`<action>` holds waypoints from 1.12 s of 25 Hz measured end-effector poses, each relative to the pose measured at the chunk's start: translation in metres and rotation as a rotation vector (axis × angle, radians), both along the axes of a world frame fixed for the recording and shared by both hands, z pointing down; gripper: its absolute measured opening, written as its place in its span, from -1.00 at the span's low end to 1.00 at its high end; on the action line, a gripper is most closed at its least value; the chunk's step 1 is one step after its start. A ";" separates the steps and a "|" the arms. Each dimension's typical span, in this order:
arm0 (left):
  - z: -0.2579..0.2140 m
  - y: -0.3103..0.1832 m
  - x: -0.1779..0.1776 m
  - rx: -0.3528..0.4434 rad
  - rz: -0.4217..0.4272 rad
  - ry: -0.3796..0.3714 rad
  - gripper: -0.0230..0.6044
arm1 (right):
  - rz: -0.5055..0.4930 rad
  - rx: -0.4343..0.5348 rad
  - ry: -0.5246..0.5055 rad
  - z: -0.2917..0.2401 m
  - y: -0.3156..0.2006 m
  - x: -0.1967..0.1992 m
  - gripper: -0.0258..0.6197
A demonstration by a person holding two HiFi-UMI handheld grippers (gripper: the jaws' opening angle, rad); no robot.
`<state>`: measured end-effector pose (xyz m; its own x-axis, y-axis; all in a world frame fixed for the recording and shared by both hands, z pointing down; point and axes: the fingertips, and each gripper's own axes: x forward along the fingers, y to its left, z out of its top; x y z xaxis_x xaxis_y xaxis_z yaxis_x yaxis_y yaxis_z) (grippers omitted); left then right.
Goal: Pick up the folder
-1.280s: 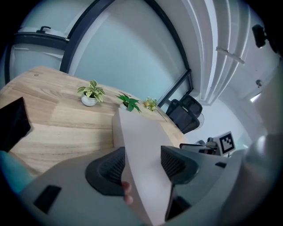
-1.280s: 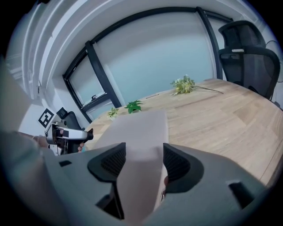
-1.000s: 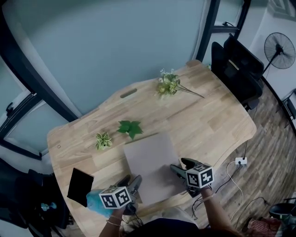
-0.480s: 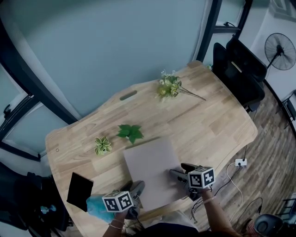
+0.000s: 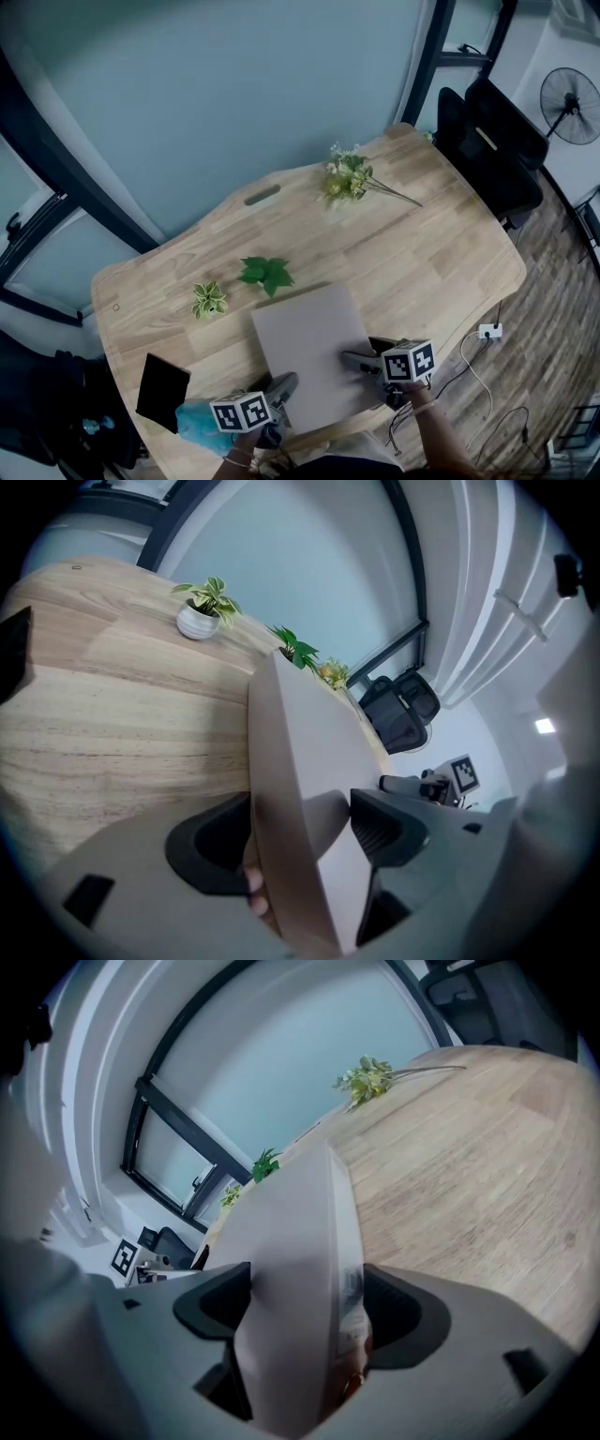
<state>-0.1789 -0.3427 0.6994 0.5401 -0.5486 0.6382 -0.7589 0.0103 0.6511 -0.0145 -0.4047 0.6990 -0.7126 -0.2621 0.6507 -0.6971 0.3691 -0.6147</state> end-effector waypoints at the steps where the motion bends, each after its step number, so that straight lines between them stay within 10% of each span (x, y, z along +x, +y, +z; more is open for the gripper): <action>1: 0.001 0.000 0.001 -0.005 0.003 0.005 0.06 | 0.000 -0.005 -0.002 0.001 0.000 0.000 0.16; 28: -0.011 -0.005 0.013 -0.002 0.020 -0.006 0.09 | 0.008 0.075 0.012 -0.013 0.000 0.005 0.16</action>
